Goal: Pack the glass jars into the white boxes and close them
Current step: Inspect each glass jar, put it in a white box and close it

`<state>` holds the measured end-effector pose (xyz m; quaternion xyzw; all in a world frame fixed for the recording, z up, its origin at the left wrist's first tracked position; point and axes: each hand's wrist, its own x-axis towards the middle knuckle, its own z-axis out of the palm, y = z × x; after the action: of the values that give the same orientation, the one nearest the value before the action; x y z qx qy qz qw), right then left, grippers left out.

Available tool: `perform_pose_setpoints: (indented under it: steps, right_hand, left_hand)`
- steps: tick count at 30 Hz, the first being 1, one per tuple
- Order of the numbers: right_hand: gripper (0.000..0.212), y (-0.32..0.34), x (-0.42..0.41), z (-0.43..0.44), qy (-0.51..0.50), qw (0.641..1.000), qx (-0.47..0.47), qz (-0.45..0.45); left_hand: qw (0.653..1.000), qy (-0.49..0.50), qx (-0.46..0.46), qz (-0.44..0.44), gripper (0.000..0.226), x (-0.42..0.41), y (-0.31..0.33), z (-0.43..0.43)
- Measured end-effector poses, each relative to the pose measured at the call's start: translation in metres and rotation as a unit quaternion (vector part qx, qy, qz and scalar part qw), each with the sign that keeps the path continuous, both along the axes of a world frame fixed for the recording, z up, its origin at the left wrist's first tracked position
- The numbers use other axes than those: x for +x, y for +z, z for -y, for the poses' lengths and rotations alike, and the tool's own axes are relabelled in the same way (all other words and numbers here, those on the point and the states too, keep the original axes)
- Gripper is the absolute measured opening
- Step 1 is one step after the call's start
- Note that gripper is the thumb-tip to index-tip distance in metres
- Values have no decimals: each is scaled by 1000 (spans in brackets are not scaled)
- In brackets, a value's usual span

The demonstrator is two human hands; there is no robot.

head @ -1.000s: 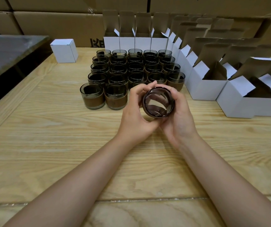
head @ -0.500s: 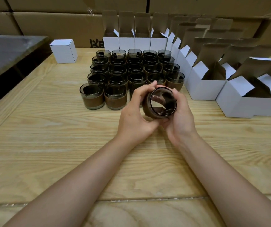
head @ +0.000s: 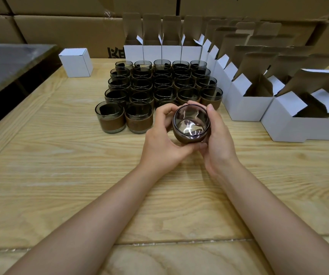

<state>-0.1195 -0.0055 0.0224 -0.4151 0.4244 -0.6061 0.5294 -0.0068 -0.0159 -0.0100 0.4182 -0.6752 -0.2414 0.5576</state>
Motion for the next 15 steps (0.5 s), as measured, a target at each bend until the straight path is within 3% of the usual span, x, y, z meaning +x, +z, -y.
perform_pose_setpoints:
  steps: [7, 15]
  right_hand:
    - [30, 2, -3, -2, 8, 998, -39, -58]
    - [31, 2, -8, -1, 70, 993, -78, -45]
  left_hand:
    - [1000, 12, 16, 6, 78, 1, 2, -1]
    - [999, 26, -10, 19, 79, -1, 3, -2]
